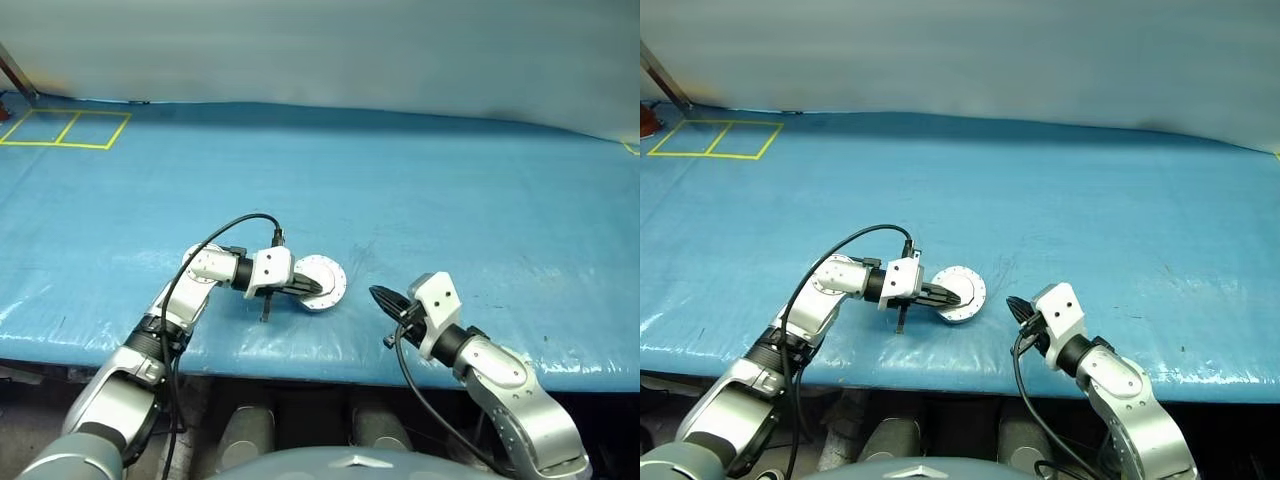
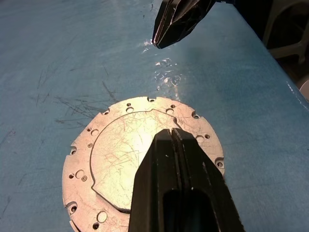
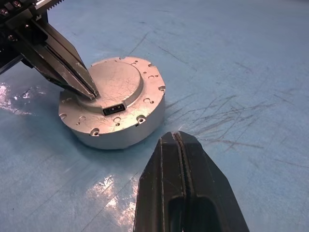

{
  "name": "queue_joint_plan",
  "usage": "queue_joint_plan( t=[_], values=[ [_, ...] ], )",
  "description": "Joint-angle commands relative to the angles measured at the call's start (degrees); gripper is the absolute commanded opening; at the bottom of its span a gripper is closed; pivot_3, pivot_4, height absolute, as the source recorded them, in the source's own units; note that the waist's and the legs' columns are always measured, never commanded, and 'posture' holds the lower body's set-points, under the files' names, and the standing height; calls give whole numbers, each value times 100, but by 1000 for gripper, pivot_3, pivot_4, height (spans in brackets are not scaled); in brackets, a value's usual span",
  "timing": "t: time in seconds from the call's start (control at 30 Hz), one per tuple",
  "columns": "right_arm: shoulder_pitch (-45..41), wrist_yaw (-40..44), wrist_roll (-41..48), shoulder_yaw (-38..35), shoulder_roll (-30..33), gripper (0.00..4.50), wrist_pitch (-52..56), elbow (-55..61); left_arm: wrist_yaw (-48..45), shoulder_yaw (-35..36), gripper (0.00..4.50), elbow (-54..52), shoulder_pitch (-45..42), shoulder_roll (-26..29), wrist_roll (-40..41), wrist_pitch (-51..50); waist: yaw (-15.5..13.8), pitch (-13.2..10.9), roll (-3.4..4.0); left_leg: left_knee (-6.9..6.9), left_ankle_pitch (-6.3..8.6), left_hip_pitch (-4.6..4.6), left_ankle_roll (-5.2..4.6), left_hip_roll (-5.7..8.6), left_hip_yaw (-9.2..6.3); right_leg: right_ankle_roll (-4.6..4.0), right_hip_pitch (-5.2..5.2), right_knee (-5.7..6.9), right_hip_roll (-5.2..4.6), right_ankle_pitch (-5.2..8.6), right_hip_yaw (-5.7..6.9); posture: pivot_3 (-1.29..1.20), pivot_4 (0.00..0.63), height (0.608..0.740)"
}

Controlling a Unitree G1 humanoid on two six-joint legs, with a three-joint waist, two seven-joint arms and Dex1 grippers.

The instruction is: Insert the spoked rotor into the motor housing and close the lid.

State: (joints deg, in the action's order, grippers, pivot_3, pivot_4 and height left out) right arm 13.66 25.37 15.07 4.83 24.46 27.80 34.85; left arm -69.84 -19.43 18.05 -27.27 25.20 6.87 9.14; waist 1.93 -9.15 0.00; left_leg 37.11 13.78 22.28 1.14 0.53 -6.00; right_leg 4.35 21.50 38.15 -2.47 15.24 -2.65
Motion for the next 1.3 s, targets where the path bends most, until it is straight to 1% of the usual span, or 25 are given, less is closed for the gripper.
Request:
queue_joint_plan(
  t=[0.03, 0.1, 0.17, 0.23, 0.3, 0.37, 0.47, 0.57, 0.63, 0.73, 0.77, 0.83, 0.87, 0.97, 1.1, 1.2, 1.3],
  values=[
    [-165, -11, -13, 5, 10, 0, -24, 209, 165, 439, 42, -410, 151, -218, 714, -775, 6, -2, -2, 2, 0, 3, -1, 0, -1, 2, 2, 1, 0, 0, 1, 0, 150, 740],
    [-255, 14, 59, 6, -1, 0, 45, 225, 193, 644, 42, -985, 227, -247, 1101, -1095, 12, -6, -7, 4, -1, 20, -1, 0, -4, 1, 17, 2, 0, -2, 2, 0, 150, 740],
    [-347, 33, 82, 31, 6, 0, 103, 234, 308, 844, 42, -1572, 328, -238, 1501, -1523, 12, -6, -7, 3, -1, 40, 0, 0, -6, -24, 35, 4, 0, -17, 2, 0, 150, 740],
    [-449, 49, 34, 97, 35, 0, 144, 207, 466, 1061, 42, -2193, 502, -170, 1934, -2035, 18, -6, -6, 1, -1, 40, 0, 0, -5, -27, 35, 4, -1, -16, 1, 0, 150, 740],
    [-514, 60, 48, 111, 10, 0, 131, 189, 527, 1198, 42, -2570, 659, -70, 2228, -2434, 15, -5, -5, -3, 0, 37, -1, 0, -4, -28, 35, 2, -2, -15, 0, 0, 150, 740],
    [-688, 65, -105, 240, 10, 0, 11, 98, 564, 1403, 42, -2752, 1063, 171, 2421, -2752, 47, -5, -2, -9, 0, 33, -2, -1, -2, -30, 35, 1, -1, -13, -2, 0, 150, 740],
    [-970, 116, -272, 473, -23, 635, -113, -108, 703, 1480, 15, -2873, 1660, 509, 2156, -2668, 81, -8, -1, -14, 1, 27, -2, -5, 0, -35, 38, 2, 2, -11, -5, 0, 150, 740],
    [-1275, 215, -299, 645, -124, 1562, -226, -367, 1072, 1610, 15, -2983, 2105, 551, 2032, -2591, 19, -11, -5, -9, 0, 29, -1, -4, -2, -36, 36, 2, 2, -10, -2, 0, 150, 740],
    [-1545, 455, -193, 812, -172, 2288, -187, -572, 1381, 1743, 15, -3046, 2445, 484, 1944, -2518, -2, -11, -6, -7, 0, 30, 0, -1, -2, -34, 35, 1, -2, -11, -1, 0, 150, 740],
    [-1839, 701, -91, 925, -259, 3330, -157, -876, 1559, 1808, 15, -3232, 2849, 469, 1913, -2420, -19, -11, -6, -6, 0, 30, 0, -2, -1, -33, 34, -1, -3, -12, -2, 0, 150, 740],
    [-1918, 766, -105, 961, -256, 3584, -167, -970, 1586, 1818, 15, -3292, 2945, 464, 1918, -2404, -22, -11, -7, -7, 0, 31, 0, -1, -1, -33, 35, -1, -4, -12, -2, 0, 150, 740],
    [-2074, 882, -97, 1030, -266, 4264, -108, -1165, 1694, 1854, 15, -3396, 3122, 447, 1892, -2361, -28, -11, -6, -7, 0, 32, 1, -1, -2, -34, 36, -1, -5, -12, -1, 0, 150, 740],
    [-2144, 939, -74, 1059, -273, 4468, -58, -1258, 1747, 1869, 15, -3436, 3207, 448, 1867, -2328, -32, -11, -6, -8, 0, 31, 1, -2, -1, -34, 36, -1, -5, -13, -1, 0, 150, 740],
    [-2262, 1135, -41, 1130, -236, 4468, -15, -1474, 1883, 1914, 15, -3572, 3394, 394, 1907, -2301, -29, -11, -6, -11, 0, 31, 1, -2, -1, -36, 37, -1, -4, -12, -1, 0, 150, 740],
    [-2416, 1043, -246, 1153, -356, 4468, -159, -1895, 2039, 1913, 15, -3659, 3635, 310, 1854, -2200, -22, -11, -5, -14, 0, 31, 1, -2, 0, -36, 38, -2, -5, -12, -2, 0, 150, 740],
    [-2465, 1082, -226, 1171, -442, 4468, -144, -2015, 2024, 1837, 15, -3715, 3772, 350, 1721, -2069, -12, -11, -5, -13, 0, 31, 1, -2, 1, -36, 40, -1, -4, -12, -2, 0, 150, 740],
    [-2439, 1133, -357, 1327, -452, 4468, -195, -2089, 2061, 1898, 15, -3800, 3808, 336, 1809, -2095, -11, -11, -5, -14, 0, 32, 1, -2, 0, -37, 40, -2, -4, -11, -1, 0, 150, 740]
  ],
)
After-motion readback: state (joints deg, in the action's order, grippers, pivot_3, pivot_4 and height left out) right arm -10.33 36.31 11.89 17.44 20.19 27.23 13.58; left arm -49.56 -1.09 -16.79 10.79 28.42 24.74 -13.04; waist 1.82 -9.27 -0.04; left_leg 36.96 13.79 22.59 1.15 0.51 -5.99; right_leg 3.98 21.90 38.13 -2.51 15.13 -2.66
